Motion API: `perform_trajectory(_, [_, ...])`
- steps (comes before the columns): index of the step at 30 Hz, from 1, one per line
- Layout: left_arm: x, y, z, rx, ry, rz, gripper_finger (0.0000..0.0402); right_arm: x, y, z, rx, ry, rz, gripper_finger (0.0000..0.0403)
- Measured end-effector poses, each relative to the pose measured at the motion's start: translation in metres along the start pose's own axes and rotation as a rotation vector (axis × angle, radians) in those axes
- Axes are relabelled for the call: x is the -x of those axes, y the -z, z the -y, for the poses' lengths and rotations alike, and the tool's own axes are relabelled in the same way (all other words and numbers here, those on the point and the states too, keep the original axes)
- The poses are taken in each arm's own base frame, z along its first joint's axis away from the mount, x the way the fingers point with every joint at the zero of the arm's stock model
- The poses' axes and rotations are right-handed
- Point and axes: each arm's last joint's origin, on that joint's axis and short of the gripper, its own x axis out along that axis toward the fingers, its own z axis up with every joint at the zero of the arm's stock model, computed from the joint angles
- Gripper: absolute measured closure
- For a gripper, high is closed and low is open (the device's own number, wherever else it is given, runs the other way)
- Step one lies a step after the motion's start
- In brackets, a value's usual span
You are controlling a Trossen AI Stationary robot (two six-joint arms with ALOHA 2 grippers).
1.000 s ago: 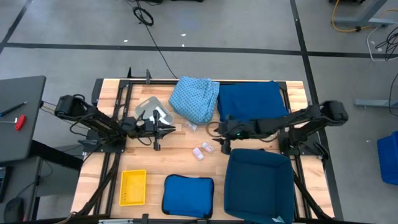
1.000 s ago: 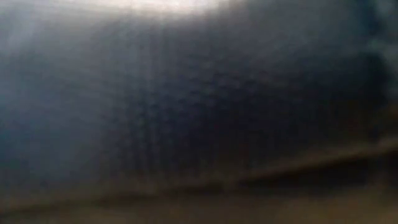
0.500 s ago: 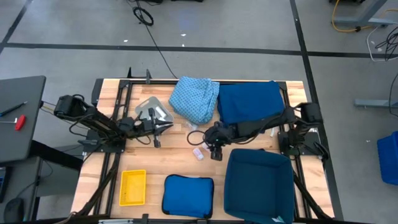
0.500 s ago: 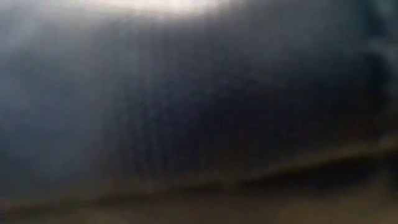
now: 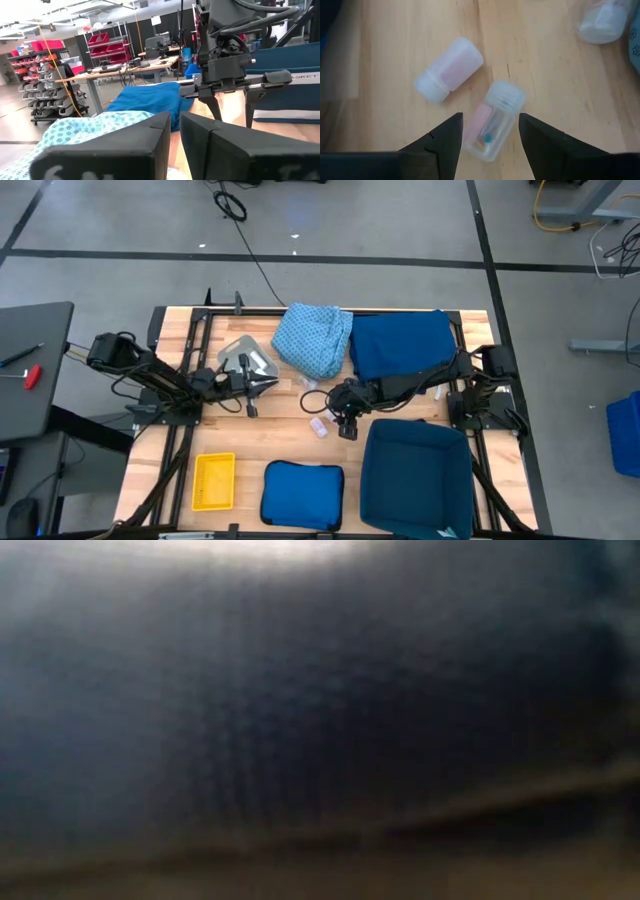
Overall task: Pick & place medical supplies in basket/bin
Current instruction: Put the middle white medicine bottle into the yellow bin
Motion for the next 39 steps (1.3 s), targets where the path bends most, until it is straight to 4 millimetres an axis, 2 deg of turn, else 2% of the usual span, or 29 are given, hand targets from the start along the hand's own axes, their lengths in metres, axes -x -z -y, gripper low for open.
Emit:
perform_trajectory(4, [0.0, 0.0, 0.0, 0.002, -0.002, 0.004, 0.0354, 0.0, -0.001, 0.0, -0.001, -0.004, 0.007, 0.0201])
perform_trajectory(14, [0.0, -0.004, -0.001, 0.013, -0.011, 0.037, 0.0354, -0.027, 0.008, 0.005, 0.015, -0.02, -0.054, 0.0201])
perform_trajectory(21, [0.0, -0.003, -0.001, 0.011, -0.01, 0.033, 0.0354, -0.027, 0.007, 0.008, 0.018, -0.023, -0.049, 0.0212])
perform_trajectory(28, [0.0, -0.001, -0.001, 0.009, -0.012, 0.012, 0.0354, -0.026, 0.006, 0.007, 0.044, -0.025, -0.038, 0.0277])
perform_trajectory(39, [0.0, -0.001, 0.0, 0.042, -0.001, 0.008, 0.0354, -0.022, -0.002, 0.008, 0.045, 0.07, 0.054, 0.0277])
